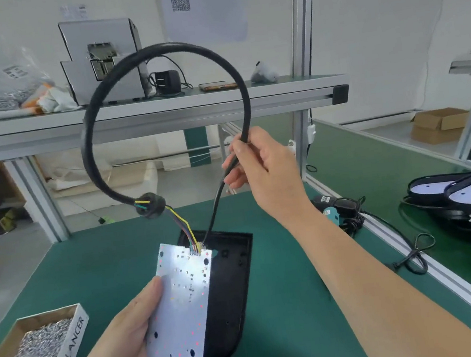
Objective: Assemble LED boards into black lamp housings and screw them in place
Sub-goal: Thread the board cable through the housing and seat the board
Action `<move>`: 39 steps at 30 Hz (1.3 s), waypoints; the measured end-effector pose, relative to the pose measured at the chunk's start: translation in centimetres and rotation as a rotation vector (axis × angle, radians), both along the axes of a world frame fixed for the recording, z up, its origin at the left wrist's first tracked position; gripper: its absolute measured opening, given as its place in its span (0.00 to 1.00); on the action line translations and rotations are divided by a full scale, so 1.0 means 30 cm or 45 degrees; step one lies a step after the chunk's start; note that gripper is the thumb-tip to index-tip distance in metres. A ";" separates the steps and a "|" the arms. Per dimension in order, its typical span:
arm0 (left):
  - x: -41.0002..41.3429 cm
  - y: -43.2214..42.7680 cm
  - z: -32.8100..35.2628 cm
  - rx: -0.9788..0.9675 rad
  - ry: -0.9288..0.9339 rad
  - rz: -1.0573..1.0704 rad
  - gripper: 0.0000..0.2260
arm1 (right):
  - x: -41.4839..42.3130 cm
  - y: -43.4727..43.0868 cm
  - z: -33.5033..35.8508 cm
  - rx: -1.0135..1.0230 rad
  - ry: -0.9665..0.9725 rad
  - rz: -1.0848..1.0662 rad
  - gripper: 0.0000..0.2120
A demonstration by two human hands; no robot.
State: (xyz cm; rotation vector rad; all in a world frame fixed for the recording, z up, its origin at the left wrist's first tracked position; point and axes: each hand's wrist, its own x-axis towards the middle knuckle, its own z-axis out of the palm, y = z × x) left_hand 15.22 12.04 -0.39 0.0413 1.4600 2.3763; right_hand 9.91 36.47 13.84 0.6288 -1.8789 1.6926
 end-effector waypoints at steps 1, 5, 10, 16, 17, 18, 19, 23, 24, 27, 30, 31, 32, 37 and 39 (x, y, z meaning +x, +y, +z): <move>-0.002 -0.001 -0.002 0.022 -0.017 0.018 0.21 | 0.003 -0.005 -0.001 0.007 0.015 0.004 0.07; -0.010 -0.001 -0.011 0.080 -0.044 0.030 0.21 | 0.016 -0.018 -0.006 0.048 0.037 0.049 0.06; -0.014 -0.007 -0.024 0.087 -0.045 0.032 0.21 | 0.025 0.000 0.010 0.185 0.157 -0.055 0.08; -0.010 -0.014 -0.012 0.033 -0.016 -0.007 0.22 | 0.020 0.004 0.013 0.266 0.282 -0.175 0.08; -0.008 -0.010 -0.007 0.017 -0.004 -0.020 0.21 | 0.019 -0.001 0.008 0.270 0.288 -0.171 0.08; -0.007 -0.005 -0.003 -0.005 0.011 -0.033 0.21 | 0.018 -0.007 0.002 0.272 0.292 -0.161 0.08; -0.007 0.001 0.001 -0.028 0.029 -0.055 0.20 | 0.017 -0.015 -0.004 0.263 0.293 -0.144 0.08; -0.005 0.021 0.016 -0.125 0.095 -0.166 0.19 | 0.012 -0.053 -0.032 0.161 0.240 -0.046 0.07; -0.005 0.024 0.019 -0.152 0.112 -0.185 0.19 | 0.010 -0.062 -0.038 0.141 0.227 -0.025 0.07; -0.003 0.024 0.021 -0.174 0.149 -0.242 0.19 | 0.001 -0.077 -0.052 0.022 0.176 0.054 0.06; 0.000 0.015 0.025 -0.120 0.180 -0.258 0.19 | -0.008 -0.063 -0.059 -0.095 0.164 0.150 0.07; 0.001 0.012 0.027 -0.091 0.188 -0.260 0.20 | -0.010 -0.056 -0.061 -0.099 0.184 0.162 0.07; 0.001 0.009 0.028 -0.059 0.180 -0.230 0.19 | -0.012 -0.047 -0.061 -0.098 0.204 0.173 0.07; 0.007 -0.003 0.034 0.093 0.042 -0.090 0.25 | -0.017 0.010 -0.054 0.095 0.110 0.327 0.07; 0.006 0.000 0.031 0.086 0.035 -0.039 0.23 | -0.020 0.018 -0.062 0.331 0.031 0.268 0.07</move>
